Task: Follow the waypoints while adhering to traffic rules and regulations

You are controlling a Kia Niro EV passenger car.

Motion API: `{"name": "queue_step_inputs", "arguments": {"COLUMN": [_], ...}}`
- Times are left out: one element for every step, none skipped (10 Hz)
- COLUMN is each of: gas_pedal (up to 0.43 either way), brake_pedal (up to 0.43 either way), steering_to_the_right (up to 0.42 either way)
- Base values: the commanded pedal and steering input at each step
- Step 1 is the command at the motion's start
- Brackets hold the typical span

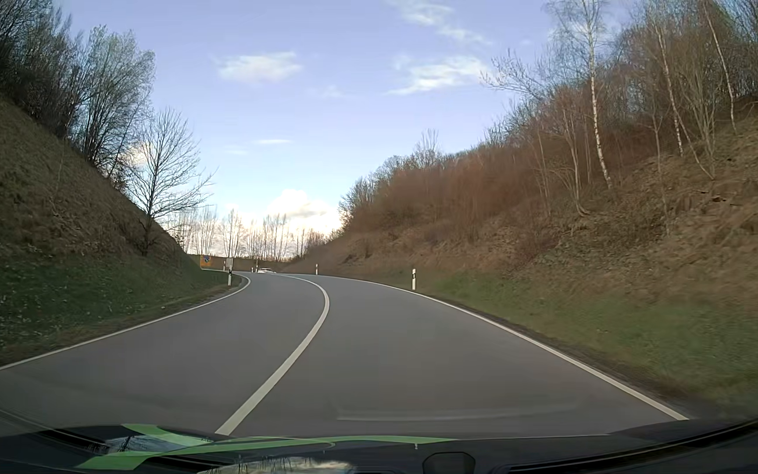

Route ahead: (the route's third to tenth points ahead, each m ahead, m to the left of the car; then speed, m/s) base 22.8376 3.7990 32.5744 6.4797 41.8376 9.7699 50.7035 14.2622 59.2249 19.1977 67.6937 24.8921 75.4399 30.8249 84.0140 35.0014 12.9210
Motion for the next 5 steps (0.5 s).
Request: {"name": "queue_step_inputs", "arguments": {"gas_pedal": [0.177, 0.169, 0.169, 0.157, 0.157], "brake_pedal": [0.000, 0.000, 0.000, 0.000, 0.000], "steering_to_the_right": [-0.042, -0.042, -0.041, -0.040, -0.040]}}
